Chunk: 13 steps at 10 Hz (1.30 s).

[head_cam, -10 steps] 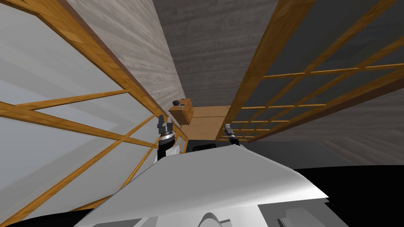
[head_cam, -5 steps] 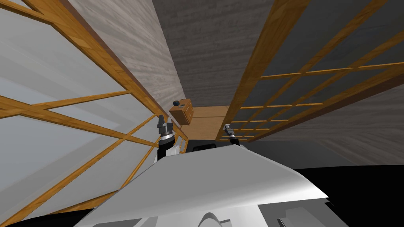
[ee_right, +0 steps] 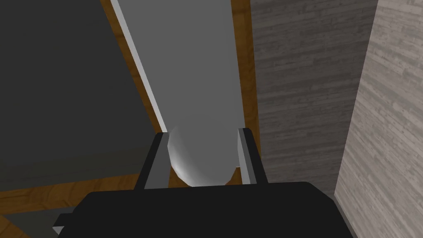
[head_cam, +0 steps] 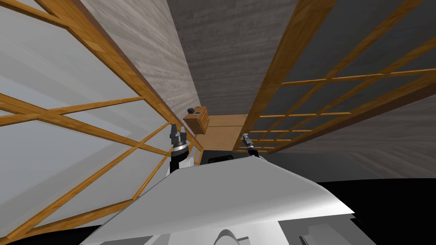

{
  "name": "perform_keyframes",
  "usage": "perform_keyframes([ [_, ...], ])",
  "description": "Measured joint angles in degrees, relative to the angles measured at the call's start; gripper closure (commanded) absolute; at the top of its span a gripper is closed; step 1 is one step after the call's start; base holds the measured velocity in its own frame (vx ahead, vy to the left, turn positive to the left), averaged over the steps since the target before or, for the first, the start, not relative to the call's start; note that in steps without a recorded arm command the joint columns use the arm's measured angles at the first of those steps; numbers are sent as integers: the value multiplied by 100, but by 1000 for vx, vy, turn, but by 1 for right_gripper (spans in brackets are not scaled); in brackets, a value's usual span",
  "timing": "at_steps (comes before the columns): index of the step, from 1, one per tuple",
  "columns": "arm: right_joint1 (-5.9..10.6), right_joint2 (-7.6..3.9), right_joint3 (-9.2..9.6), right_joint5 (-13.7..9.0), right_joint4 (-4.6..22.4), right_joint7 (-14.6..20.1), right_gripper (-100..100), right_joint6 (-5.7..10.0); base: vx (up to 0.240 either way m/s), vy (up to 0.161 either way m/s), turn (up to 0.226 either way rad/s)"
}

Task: Pull the door open

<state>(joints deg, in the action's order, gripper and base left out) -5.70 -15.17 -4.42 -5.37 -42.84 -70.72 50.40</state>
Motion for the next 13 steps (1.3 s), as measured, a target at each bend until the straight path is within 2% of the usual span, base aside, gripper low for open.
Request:
perform_keyframes([
  [13,96,-25,61,-252,84,1790,100,20,-29,-12,36],
])
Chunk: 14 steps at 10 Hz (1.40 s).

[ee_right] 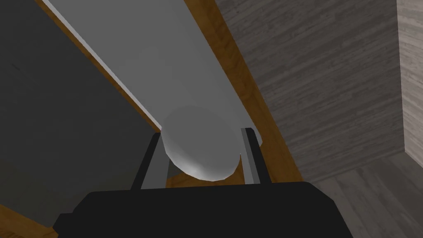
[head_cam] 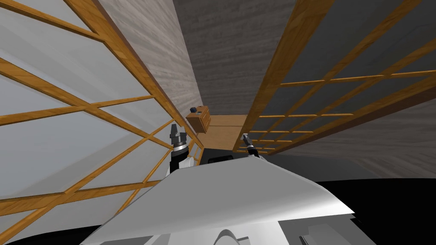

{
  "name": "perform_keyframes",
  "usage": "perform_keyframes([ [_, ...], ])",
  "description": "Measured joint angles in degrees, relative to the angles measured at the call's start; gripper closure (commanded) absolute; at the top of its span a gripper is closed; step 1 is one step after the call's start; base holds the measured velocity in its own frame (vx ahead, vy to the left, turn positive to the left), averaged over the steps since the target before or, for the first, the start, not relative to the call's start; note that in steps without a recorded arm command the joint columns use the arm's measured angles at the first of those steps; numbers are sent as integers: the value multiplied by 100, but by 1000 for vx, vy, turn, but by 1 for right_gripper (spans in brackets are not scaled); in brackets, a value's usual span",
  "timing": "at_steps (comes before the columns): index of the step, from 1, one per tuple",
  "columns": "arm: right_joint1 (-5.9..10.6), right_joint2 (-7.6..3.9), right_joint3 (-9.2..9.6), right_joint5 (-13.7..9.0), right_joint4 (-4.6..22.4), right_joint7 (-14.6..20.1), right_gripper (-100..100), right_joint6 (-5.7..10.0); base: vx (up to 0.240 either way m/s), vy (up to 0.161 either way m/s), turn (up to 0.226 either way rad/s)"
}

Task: Pull the door open

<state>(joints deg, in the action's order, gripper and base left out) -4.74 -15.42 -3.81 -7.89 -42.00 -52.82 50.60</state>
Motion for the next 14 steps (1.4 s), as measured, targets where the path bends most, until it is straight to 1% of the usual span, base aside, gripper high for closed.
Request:
perform_keyframes([
  [4,31,-14,18,-98,21,589,100,0,-33,-9,32],
  [5,-3,-8,21,-113,-47,710,100,-30,-30,-12,41],
  [6,29,-10,29,-137,5,858,100,-20,-25,-9,23],
  [9,42,-8,43,-188,18,1208,100,-15,-27,-10,34],
  [10,54,-15,48,-213,40,1350,100,-4,-45,-15,51],
  [11,102,-21,56,-248,118,1514,100,29,-37,-14,30],
  [12,103,-19,60,-264,111,1642,100,31,-35,-14,44],
  [13,63,-18,66,-291,28,1787,100,-16,-27,-10,25],
  [14,85,-21,72,-303,59,1898,100,-17,-38,-12,50],
])
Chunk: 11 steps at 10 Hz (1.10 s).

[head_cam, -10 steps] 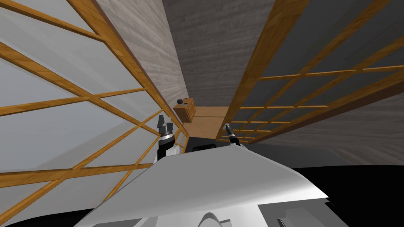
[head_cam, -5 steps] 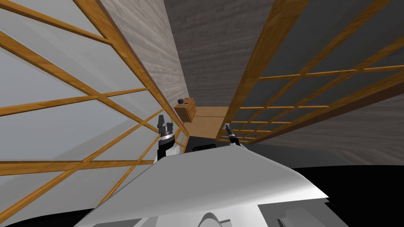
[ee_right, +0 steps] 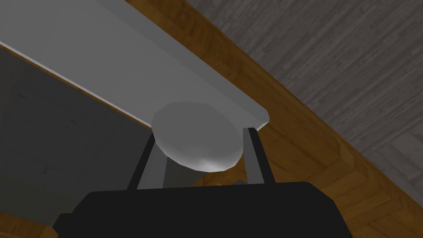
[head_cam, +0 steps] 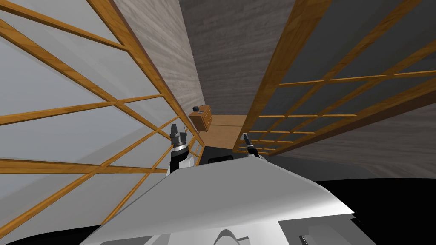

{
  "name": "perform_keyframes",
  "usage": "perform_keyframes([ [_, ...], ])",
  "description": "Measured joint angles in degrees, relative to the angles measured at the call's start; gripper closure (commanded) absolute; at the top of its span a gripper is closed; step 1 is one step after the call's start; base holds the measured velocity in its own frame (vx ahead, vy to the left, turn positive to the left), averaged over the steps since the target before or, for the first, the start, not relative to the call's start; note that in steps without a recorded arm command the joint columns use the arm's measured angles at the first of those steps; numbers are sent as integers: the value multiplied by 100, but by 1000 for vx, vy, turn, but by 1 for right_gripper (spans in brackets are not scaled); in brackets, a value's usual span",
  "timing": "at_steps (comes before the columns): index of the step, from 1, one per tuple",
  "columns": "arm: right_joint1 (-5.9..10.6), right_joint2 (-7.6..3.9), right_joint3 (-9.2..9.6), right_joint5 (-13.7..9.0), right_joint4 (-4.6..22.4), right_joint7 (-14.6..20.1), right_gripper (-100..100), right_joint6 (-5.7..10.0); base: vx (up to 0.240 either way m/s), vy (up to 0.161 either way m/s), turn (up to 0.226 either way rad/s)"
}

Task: Pull the door open

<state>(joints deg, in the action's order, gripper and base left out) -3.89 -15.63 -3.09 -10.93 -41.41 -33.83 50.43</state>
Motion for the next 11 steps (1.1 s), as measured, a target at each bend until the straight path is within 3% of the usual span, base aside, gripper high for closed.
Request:
perform_keyframes([
  [4,38,-8,16,-84,66,483,100,39,-30,-11,34],
  [6,-3,-2,23,-129,-30,709,100,-18,-30,-9,33],
  [11,91,-28,48,-245,113,1335,100,28,-39,-11,44],
])
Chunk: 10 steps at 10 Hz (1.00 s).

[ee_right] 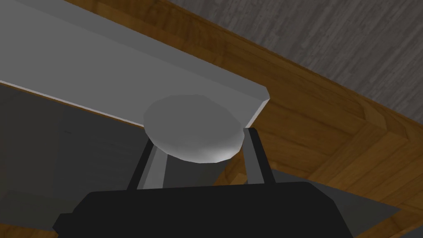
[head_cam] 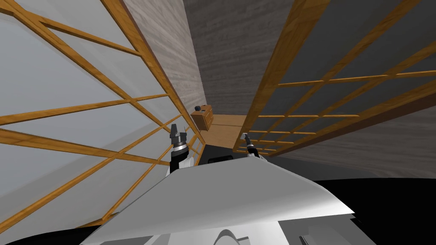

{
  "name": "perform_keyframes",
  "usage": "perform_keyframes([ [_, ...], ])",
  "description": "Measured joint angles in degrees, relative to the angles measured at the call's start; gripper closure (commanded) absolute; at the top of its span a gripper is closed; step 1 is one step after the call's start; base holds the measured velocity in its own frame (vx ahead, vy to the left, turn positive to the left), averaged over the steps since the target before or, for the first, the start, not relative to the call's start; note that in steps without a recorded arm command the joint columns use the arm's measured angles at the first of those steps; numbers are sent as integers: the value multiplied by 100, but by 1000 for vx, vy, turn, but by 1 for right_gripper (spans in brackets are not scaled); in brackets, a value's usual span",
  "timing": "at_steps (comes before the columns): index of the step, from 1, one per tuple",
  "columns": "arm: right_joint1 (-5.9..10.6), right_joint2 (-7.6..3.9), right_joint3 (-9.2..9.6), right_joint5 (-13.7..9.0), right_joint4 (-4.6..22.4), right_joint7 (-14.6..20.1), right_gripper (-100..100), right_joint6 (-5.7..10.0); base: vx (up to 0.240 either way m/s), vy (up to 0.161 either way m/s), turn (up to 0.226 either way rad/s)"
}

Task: Pull the door open

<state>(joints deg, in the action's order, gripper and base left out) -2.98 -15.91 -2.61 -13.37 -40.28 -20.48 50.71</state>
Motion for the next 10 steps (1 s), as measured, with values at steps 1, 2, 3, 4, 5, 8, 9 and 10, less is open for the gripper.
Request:
perform_keyframes([
  [1,38,-18,8,-41,62,176,100,21,-40,-16,26],
  [2,26,-16,14,-61,21,310,100,-5,-37,-15,37],
  [3,52,-16,23,-90,60,468,100,3,-28,-11,33],
  [4,45,-11,25,-107,45,573,100,-5,-34,-11,31],
  [5,45,-10,31,-137,46,719,100,-5,-56,-18,71],
  [8,44,-5,47,-230,44,1153,100,-13,-38,-11,40],
  [9,11,-12,53,-247,-17,1270,100,-48,-36,-7,31],
  [10,42,-8,58,-277,39,1412,100,-29,-30,-9,25],
])
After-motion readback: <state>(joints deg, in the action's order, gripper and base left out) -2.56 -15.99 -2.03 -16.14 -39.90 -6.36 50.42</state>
